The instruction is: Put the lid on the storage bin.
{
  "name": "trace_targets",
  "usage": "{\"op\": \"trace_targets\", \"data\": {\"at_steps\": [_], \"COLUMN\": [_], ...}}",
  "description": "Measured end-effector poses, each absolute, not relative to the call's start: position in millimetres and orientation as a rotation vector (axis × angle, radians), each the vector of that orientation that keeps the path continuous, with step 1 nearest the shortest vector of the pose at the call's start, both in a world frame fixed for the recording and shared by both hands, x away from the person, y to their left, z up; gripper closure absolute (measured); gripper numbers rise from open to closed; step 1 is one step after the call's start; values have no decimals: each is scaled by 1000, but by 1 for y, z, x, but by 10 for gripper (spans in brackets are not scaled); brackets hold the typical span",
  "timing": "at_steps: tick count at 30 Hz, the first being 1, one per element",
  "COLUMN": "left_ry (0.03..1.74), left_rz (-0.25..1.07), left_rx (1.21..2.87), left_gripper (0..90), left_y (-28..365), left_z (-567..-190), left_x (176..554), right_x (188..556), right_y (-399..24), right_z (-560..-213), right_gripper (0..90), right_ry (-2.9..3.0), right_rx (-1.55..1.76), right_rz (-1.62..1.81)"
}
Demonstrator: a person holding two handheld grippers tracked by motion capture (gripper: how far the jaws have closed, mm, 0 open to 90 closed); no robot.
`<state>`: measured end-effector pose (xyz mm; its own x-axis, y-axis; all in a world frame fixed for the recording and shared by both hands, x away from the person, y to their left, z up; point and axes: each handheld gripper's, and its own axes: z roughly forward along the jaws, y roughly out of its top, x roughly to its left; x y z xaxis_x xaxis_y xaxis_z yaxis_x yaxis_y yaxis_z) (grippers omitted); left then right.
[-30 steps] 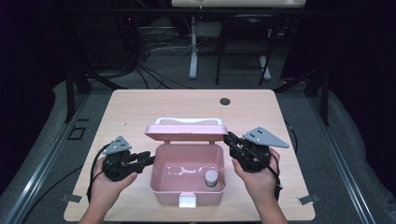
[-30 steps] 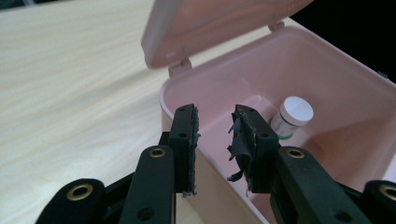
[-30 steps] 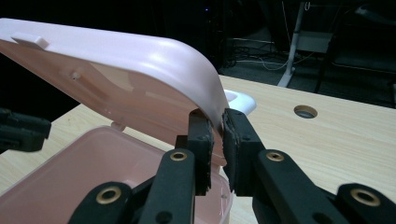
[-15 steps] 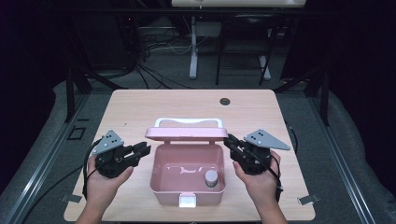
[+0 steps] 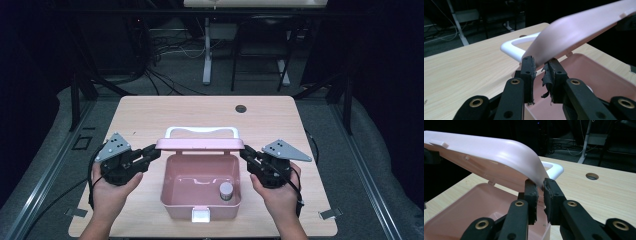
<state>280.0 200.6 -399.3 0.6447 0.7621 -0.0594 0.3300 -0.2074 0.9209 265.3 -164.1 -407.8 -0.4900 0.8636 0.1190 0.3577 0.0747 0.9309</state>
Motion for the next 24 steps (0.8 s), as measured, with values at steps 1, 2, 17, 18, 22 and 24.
{"op": "trace_targets", "data": {"at_steps": [1, 2, 17, 18, 22, 24], "left_ry": [876, 875, 869, 871, 870, 873], "left_rz": [505, 506, 503, 498, 502, 501], "left_rx": [1795, 1806, 1796, 1798, 1790, 1793], "left_gripper": [774, 774, 771, 771, 771, 771], "left_y": [200, 200, 199, 199, 199, 199], "left_z": [-398, -397, -391, -390, -390, -389], "left_x": [280, 280, 284, 284, 285, 285], "right_x": [265, 265, 262, 262, 263, 263], "right_y": [-164, -164, -176, -177, -179, -181], "right_z": [-408, -408, -407, -408, -409, -409], "right_gripper": [808, 808, 761, 757, 748, 747], "right_ry": [1889, 1891, 1916, 1916, 1917, 1914], "right_rx": [1206, 1207, 1211, 1213, 1221, 1220], "right_rz": [1412, 1412, 1412, 1412, 1416, 1418]}}
